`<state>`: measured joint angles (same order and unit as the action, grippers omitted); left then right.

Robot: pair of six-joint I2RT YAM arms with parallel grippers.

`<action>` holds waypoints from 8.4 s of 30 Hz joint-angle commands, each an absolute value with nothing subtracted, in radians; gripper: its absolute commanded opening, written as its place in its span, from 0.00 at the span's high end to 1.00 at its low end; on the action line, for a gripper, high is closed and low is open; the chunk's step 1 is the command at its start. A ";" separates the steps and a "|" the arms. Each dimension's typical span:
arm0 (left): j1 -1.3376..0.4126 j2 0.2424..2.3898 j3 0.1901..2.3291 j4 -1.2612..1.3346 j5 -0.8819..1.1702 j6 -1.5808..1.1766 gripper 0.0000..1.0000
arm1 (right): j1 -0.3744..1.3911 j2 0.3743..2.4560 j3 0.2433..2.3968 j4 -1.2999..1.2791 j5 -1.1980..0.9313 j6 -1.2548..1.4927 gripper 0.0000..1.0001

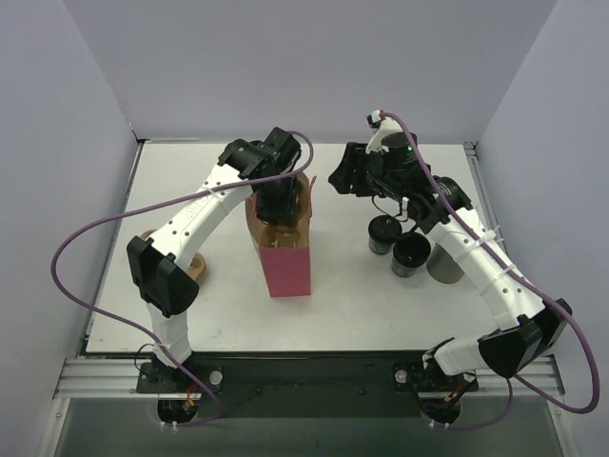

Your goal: Pack the takeout coffee

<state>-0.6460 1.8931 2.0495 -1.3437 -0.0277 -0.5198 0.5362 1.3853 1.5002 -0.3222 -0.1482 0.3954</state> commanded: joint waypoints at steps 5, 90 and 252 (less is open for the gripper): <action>-0.635 1.888 2.126 -1.575 -0.083 -0.558 0.46 | 0.531 1.364 1.496 -0.304 -0.164 0.410 0.53; -0.336 1.352 1.700 -1.304 -0.207 -0.620 0.36 | 0.801 1.456 1.669 -0.612 0.212 0.434 0.55; -0.147 1.440 1.617 -1.059 0.288 -0.792 1.00 | 0.700 1.244 1.007 0.580 -0.222 0.080 0.62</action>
